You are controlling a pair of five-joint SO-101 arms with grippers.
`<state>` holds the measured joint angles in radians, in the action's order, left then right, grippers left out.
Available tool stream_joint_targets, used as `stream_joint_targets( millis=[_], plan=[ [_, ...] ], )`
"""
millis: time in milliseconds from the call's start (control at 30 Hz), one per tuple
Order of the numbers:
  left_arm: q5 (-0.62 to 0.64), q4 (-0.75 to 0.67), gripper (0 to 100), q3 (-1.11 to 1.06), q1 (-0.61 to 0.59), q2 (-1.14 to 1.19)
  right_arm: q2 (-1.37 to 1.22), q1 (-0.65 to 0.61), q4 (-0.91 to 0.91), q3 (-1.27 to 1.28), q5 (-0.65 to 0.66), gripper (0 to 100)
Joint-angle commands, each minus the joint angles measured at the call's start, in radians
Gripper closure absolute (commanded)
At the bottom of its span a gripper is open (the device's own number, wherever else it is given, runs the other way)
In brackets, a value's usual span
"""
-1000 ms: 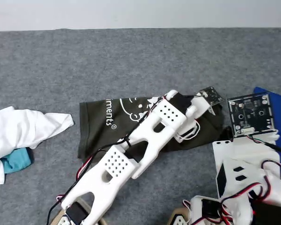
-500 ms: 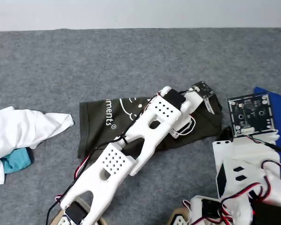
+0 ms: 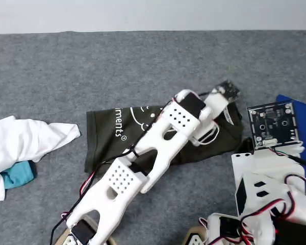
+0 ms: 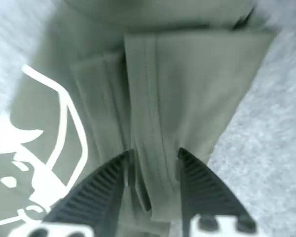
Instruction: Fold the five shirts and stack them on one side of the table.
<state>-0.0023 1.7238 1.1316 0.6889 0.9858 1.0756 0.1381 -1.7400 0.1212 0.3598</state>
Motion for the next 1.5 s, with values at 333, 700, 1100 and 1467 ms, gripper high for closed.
stream_joint_targets(
  millis=[333, 700, 1100, 1467],
  plan=[
    [0.054, 0.032, 86, -0.096, -0.241, -0.327, -0.007, 0.001, 0.002, 0.077, -0.005, 98.9],
    [0.103, 0.031, 86, -0.696, -0.476, -0.79, 0.001, 0.005, -0.002, 0.173, -0.003, 98.9],
    [0.097, 0.011, 76, -1.064, -0.752, -0.942, 0.001, 0.007, -0.005, 0.193, 0.081, 98.9],
    [0.052, -0.109, 75, -1.063, -0.813, -0.657, 0.001, 0.007, -0.007, 0.196, 0.08, 98.9]
  ],
)
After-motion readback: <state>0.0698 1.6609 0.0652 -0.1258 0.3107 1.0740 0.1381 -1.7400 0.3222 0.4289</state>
